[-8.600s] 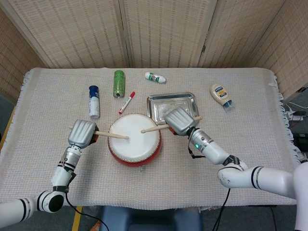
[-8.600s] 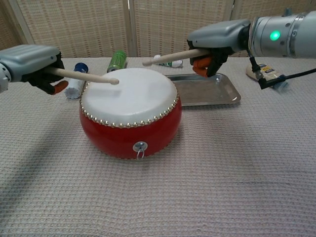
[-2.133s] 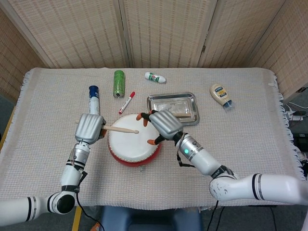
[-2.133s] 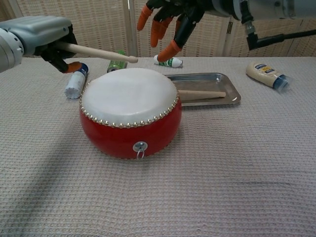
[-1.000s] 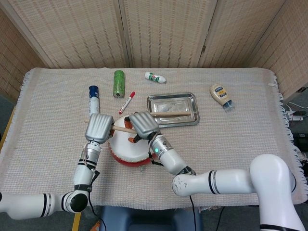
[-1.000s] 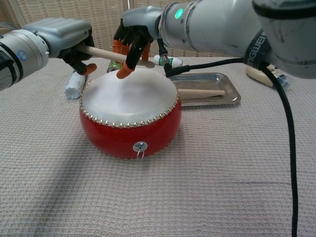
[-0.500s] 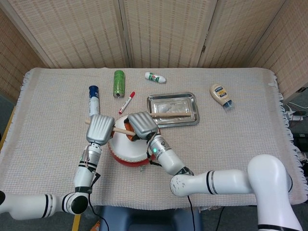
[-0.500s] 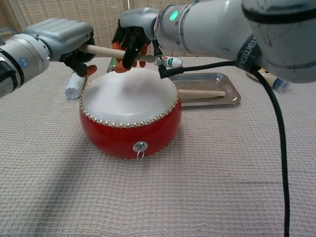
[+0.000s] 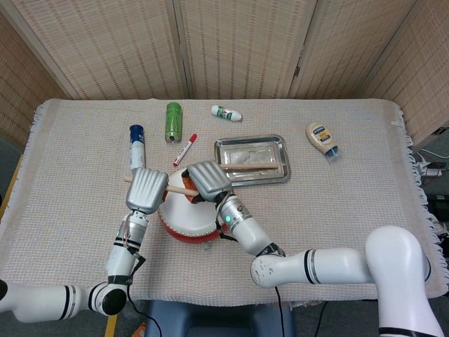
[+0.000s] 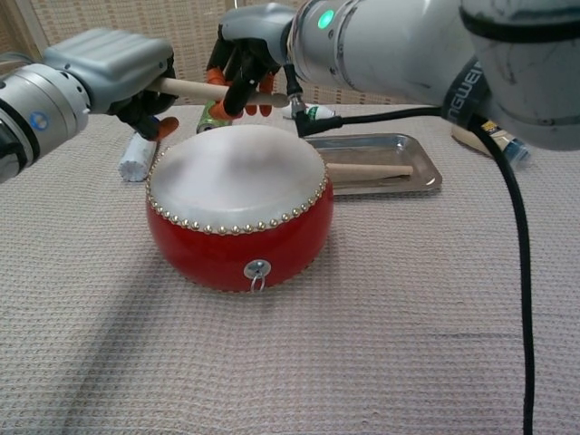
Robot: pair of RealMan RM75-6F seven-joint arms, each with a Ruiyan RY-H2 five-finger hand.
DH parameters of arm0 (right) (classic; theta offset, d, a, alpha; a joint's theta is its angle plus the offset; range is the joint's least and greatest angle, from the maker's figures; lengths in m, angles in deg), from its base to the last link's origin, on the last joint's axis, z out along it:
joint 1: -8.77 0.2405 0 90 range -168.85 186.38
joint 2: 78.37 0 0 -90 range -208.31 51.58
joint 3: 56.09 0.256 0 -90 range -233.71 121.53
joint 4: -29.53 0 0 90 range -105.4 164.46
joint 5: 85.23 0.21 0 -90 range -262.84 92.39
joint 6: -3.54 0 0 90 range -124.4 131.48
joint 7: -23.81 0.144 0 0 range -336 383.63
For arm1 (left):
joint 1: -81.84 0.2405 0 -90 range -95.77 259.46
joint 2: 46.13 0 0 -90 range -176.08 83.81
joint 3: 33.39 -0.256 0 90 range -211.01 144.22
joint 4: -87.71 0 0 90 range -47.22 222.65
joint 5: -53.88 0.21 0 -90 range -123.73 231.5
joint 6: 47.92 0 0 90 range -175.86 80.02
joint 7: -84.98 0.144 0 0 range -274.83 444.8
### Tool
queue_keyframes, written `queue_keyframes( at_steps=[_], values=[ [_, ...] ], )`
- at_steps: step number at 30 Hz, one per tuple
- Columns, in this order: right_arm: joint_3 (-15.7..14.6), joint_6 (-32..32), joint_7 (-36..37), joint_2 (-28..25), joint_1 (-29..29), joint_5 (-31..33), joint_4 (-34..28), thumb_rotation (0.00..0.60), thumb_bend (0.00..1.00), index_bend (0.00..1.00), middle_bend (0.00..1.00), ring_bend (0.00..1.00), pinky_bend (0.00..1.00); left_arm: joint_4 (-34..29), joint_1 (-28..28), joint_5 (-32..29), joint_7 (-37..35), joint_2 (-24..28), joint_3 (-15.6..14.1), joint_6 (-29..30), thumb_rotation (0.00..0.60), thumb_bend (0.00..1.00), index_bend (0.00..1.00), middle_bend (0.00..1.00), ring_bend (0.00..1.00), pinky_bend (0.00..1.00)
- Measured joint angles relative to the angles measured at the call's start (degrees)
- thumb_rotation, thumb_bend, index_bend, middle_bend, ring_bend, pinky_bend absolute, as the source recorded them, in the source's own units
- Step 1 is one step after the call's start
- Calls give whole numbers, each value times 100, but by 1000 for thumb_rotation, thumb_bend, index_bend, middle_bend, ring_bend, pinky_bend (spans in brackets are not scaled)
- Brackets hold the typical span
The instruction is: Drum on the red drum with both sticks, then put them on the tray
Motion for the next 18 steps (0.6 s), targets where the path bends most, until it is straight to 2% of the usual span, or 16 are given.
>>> queue_keyframes(
  at_steps=[13,18],
  values=[
    [101,1,417,96,-243,-427,126,600,481,926,753,666,615,19,3,307,239,-41,-90,57,600,429,759,994,980,1000],
    [166,-35,559,99,-309,-440,156,600,481,956,772,687,629,35,14,375,323,-58,-98,91,600,429,654,899,907,1000]
  ],
)
